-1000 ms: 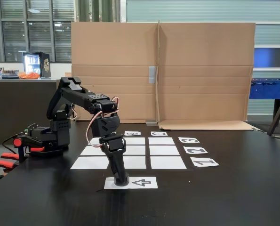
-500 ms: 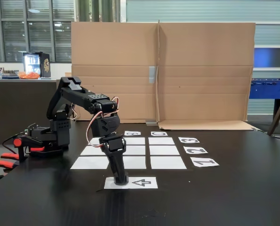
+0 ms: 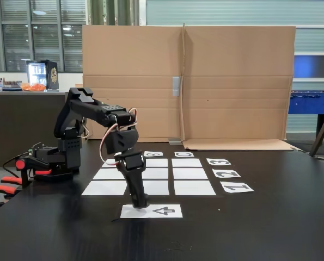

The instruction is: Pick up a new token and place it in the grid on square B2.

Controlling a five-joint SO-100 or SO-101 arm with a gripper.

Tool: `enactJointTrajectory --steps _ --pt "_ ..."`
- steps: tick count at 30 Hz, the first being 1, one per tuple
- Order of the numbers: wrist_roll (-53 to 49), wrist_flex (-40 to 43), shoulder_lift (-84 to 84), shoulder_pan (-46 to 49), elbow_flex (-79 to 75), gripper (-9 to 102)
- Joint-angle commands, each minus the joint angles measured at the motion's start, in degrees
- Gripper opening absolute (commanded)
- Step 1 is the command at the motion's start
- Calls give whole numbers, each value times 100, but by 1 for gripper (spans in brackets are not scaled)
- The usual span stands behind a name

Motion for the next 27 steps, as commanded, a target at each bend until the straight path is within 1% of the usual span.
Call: enactJointTrajectory --steps 1,10,17,22,27 --pt "35 123 650 -114 -193 16" --pt "35 729 1705 -466 -167 16" --pt "35 1046 2593 -861 -123 15" --pt "-9 1090 3366 -1397 334 15" --pt "-53 1081 4377 -2276 1063 15"
